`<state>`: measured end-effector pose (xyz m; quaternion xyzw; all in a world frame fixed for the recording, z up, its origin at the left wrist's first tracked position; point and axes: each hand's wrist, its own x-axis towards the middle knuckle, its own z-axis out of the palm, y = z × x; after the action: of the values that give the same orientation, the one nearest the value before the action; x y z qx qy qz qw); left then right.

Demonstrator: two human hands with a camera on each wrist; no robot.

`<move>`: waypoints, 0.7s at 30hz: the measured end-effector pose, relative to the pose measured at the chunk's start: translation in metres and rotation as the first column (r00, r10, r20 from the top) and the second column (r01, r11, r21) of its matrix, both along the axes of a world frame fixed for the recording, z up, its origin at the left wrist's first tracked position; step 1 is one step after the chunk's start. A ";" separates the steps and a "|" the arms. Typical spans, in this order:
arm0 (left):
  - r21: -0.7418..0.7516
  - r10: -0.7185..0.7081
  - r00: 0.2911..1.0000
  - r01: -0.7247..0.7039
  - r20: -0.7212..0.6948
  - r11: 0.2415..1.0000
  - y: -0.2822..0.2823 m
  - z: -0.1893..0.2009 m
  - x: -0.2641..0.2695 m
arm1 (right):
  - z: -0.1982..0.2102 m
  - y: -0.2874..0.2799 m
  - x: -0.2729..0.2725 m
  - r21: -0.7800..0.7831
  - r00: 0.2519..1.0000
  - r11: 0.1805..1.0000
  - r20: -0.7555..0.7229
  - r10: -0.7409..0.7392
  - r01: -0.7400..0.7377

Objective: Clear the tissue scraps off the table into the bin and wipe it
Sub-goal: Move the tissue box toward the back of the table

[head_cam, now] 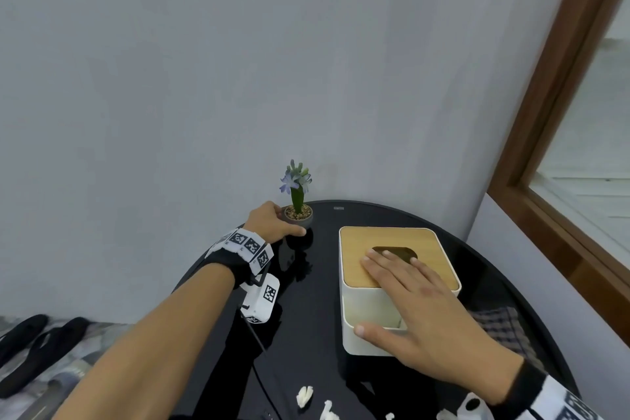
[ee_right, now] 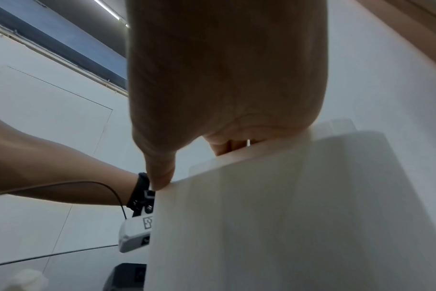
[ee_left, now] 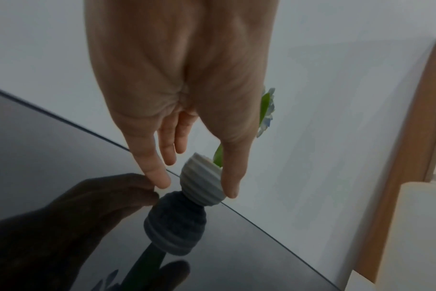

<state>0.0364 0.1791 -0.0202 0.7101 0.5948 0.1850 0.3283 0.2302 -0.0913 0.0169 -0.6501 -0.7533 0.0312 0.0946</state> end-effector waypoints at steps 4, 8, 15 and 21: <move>0.016 -0.029 1.000 0.029 0.007 0.999 -0.015 0.007 -0.017 | 0.001 -0.001 -0.001 0.021 1.000 1.000 -0.023 0.004 -0.004; 0.090 -0.092 0.995 0.089 0.038 0.992 -0.058 0.024 -0.022 | 0.003 -0.002 0.003 0.023 0.998 0.999 -0.064 0.026 -0.024; 0.184 -0.284 0.955 0.265 0.082 0.946 -0.159 0.043 -0.013 | 0.009 -0.031 0.032 0.110 0.974 0.987 -0.205 -0.094 0.118; 0.158 -0.402 0.909 0.384 0.108 0.910 -0.214 0.043 0.003 | 0.011 -0.057 0.046 -0.032 0.903 0.963 -0.341 -0.261 0.266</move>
<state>0.0391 -0.0352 0.0231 0.8212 0.4015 0.2030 0.3509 0.2763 -0.1484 0.0276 -0.7297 -0.6308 0.1248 0.2325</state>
